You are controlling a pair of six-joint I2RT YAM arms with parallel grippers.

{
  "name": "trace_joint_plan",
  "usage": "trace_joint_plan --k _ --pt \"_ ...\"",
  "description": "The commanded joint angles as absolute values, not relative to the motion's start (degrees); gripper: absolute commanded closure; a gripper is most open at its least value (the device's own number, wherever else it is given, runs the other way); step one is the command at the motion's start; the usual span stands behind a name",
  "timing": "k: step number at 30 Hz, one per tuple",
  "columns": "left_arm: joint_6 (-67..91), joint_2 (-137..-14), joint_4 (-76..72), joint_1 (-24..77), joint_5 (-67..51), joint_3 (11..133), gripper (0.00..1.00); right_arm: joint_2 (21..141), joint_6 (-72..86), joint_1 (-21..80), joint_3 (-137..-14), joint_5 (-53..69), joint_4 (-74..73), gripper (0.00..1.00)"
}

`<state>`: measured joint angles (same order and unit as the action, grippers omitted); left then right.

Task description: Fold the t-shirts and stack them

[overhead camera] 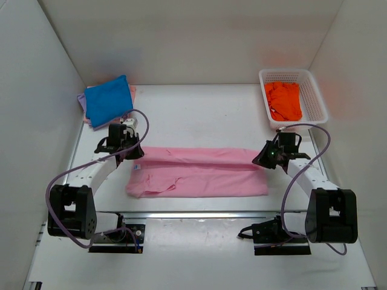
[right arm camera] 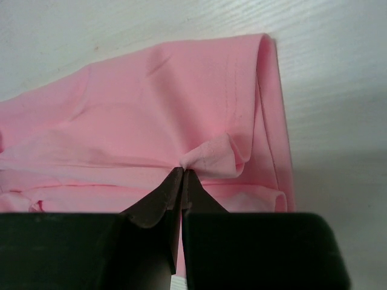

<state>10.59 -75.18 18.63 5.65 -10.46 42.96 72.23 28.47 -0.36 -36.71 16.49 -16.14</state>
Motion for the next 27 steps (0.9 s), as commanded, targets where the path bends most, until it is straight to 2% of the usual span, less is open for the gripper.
trace_joint_plan --k 1,9,13,21,24,25,27 --pt "11.16 -72.08 15.03 5.10 -9.49 39.39 1.00 69.00 28.65 -1.67 -33.85 19.33 -10.91 1.00" --pt "12.57 -65.49 13.71 5.27 -8.00 32.44 1.00 66.97 26.46 -3.08 -30.32 21.27 -11.42 1.00" --pt "13.88 -60.92 14.24 5.71 -7.47 29.72 1.00 65.92 24.53 -2.29 -30.32 18.47 -13.61 1.00" --pt "15.38 -56.77 14.15 6.24 -7.47 26.81 1.00 66.96 16.98 -2.11 -35.15 16.08 -15.73 1.00" --pt "15.03 -57.56 14.94 6.24 -7.29 26.89 0.87 67.76 14.16 -1.67 -38.40 16.70 -19.06 0.96" --pt "15.03 -57.74 15.12 6.15 -7.29 26.89 0.78 68.20 13.37 -1.50 -40.50 15.66 -21.94 0.94" --pt "15.29 -58.01 15.12 6.41 -7.21 26.98 0.68 69.16 12.40 -0.36 -43.76 13.81 -27.04 0.89"
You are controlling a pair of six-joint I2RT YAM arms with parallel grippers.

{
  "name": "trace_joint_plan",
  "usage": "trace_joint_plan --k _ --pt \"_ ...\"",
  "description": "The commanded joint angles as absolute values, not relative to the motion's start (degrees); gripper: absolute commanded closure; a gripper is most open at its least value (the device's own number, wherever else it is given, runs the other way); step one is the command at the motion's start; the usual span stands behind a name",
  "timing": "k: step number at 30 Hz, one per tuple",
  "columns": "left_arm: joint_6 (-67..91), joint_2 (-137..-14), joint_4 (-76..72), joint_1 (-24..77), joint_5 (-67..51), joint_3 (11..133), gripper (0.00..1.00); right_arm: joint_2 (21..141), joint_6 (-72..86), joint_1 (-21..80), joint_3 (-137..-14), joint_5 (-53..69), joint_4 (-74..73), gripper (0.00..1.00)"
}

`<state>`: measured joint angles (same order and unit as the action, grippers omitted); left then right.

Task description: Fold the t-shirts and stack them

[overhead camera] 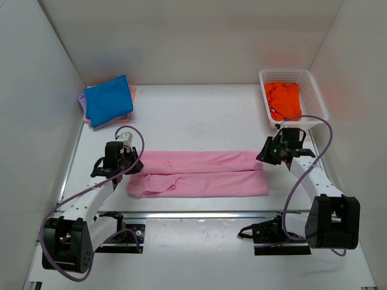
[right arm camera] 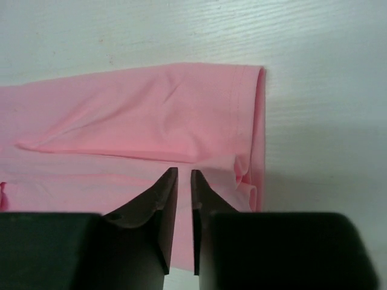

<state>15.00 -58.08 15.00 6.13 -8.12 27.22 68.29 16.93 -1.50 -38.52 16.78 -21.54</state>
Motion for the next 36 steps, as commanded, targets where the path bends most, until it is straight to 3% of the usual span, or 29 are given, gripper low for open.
trace_joint_plan --k 1,3,7,12,20,27,33,36 --pt "15.21 -57.75 15.12 6.24 -7.29 26.90 0.65 69.52 12.65 -0.18 -45.51 11.97 -29.94 0.86" --pt "15.29 -57.05 15.12 5.98 -7.21 27.33 0.63 69.61 12.13 1.92 -48.33 9.24 -33.48 0.80" --pt "15.56 -56.42 16.52 6.42 -7.38 29.79 0.68 71.53 10.81 2.02 -52.82 7.90 -36.48 0.80" --pt "18.97 -58.26 16.88 12.81 -5.20 31.47 0.73 79.78 9.32 4.12 -54.05 12.92 -32.27 1.00" --pt "25.75 -70.83 11.78 18.90 -3.17 29.97 0.77 91.57 12.22 6.24 -51.51 13.72 -26.37 0.99" --pt "24.35 -77.87 12.30 19.16 -0.09 32.34 0.77 89.91 15.12 4.92 -45.09 11.07 -23.47 1.00" --pt "23.11 -82.26 14.59 20.22 3.61 35.42 0.63 89.48 17.57 6.85 -43.59 9.32 -24.52 1.00" --pt "22.24 -82.36 15.29 20.30 3.87 36.65 0.41 88.07 18.72 6.94 -42.98 10.10 -23.91 1.00"
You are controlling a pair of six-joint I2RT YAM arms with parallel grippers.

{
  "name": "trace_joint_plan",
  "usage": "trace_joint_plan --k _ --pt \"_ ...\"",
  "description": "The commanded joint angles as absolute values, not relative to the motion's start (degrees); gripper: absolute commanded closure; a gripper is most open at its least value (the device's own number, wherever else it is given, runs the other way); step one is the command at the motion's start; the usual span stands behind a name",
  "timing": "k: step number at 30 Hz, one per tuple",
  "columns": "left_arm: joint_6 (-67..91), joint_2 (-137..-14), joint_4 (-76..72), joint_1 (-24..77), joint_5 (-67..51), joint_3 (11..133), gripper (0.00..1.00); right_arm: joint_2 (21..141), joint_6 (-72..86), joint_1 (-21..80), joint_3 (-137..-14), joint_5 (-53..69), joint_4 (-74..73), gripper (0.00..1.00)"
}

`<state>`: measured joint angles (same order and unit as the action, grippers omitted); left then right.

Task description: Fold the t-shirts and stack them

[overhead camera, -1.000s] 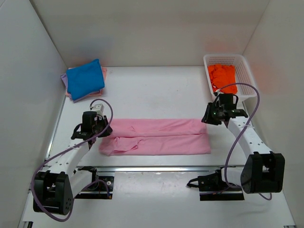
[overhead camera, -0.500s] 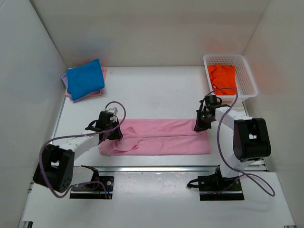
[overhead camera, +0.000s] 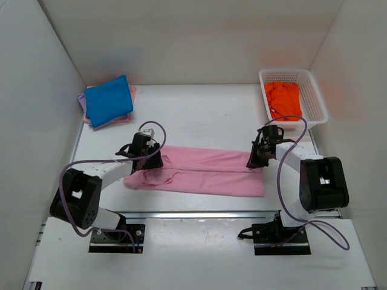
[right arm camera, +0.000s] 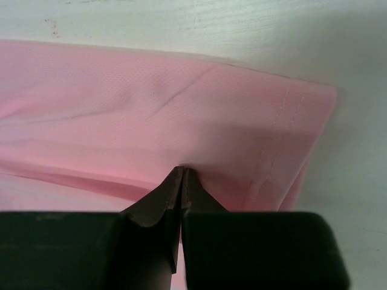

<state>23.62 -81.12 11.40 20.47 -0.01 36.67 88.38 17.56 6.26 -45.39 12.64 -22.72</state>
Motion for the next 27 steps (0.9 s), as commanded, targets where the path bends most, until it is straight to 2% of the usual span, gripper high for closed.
trace_joint_plan --k 1,2,5,9,15,20,27 --pt "22.32 -81.66 15.03 20.22 3.35 36.65 0.36 87.54 18.81 7.03 -42.63 10.28 -24.17 0.99" --pt "22.50 -79.74 14.86 19.52 1.86 36.13 0.35 87.37 18.81 7.29 -42.71 10.20 -24.43 1.00" --pt "23.72 -73.24 13.10 18.99 0.09 34.89 0.46 87.10 18.99 7.47 -42.36 10.11 -24.35 0.99" --pt "25.49 -64.26 13.36 18.98 0.35 34.98 0.43 86.66 18.63 7.56 -42.45 10.63 -24.35 1.00" --pt "25.84 -56.26 14.76 18.28 -0.44 34.02 0.47 86.92 19.16 7.21 -42.19 11.25 -24.17 1.00" --pt "25.22 -59.93 17.05 20.12 -0.09 31.03 0.49 87.18 19.07 6.68 -41.75 11.69 -23.91 1.00" --pt "25.84 -73.63 13.19 22.32 1.85 30.75 0.50 87.45 19.51 6.59 -41.84 10.46 -23.21 1.00"
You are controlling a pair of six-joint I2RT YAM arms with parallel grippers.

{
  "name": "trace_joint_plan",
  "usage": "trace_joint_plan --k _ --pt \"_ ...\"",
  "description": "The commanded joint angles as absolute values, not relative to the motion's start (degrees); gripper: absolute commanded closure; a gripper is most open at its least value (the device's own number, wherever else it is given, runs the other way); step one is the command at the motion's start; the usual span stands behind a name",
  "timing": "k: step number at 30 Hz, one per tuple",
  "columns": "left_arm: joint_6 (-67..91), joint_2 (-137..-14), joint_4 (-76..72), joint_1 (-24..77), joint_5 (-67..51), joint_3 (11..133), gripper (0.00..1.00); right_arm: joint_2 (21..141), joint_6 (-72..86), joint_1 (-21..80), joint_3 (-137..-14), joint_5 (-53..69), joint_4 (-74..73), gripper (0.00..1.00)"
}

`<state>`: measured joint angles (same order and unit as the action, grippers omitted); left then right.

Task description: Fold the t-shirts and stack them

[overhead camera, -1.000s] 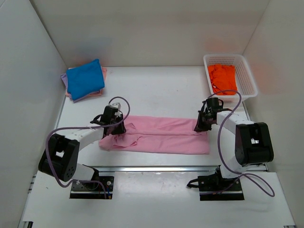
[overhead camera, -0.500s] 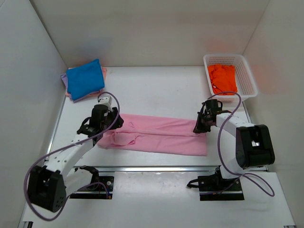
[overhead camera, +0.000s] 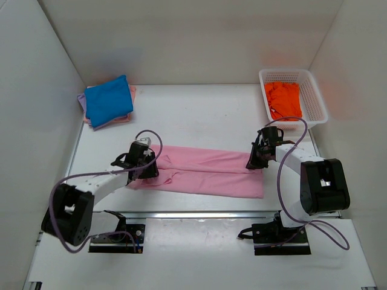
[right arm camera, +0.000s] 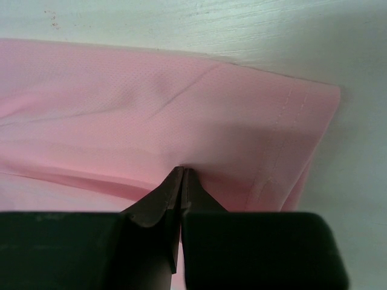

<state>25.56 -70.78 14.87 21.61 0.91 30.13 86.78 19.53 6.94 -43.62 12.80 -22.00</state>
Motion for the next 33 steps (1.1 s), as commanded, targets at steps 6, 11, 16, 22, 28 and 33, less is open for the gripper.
trace_joint_plan --k 6,11,16,22,28,33 --pt "23.03 -88.84 13.88 22.23 2.19 41.21 0.50 89.21 21.88 7.99 -42.01 6.68 -26.36 1.00" --pt "20.84 -105.95 18.36 22.58 -2.01 62.70 0.55 87.20 28.56 14.83 -40.26 2.73 -29.36 1.00" --pt "18.37 -121.69 26.97 23.73 -4.65 86.34 0.56 80.96 41.97 28.02 -33.42 1.93 -23.84 1.00" --pt "15.39 -143.32 44.86 23.73 -8.35 123.70 0.58 74.35 59.21 40.59 -20.30 2.03 -3.29 0.99" --pt "17.40 -162.95 54.95 22.33 -11.25 159.53 0.58 77.60 60.29 47.27 -23.64 -3.16 4.39 1.00" --pt "18.28 -153.12 40.88 20.57 -9.41 137.49 0.54 79.98 59.07 52.29 -23.30 -4.13 9.47 1.00"
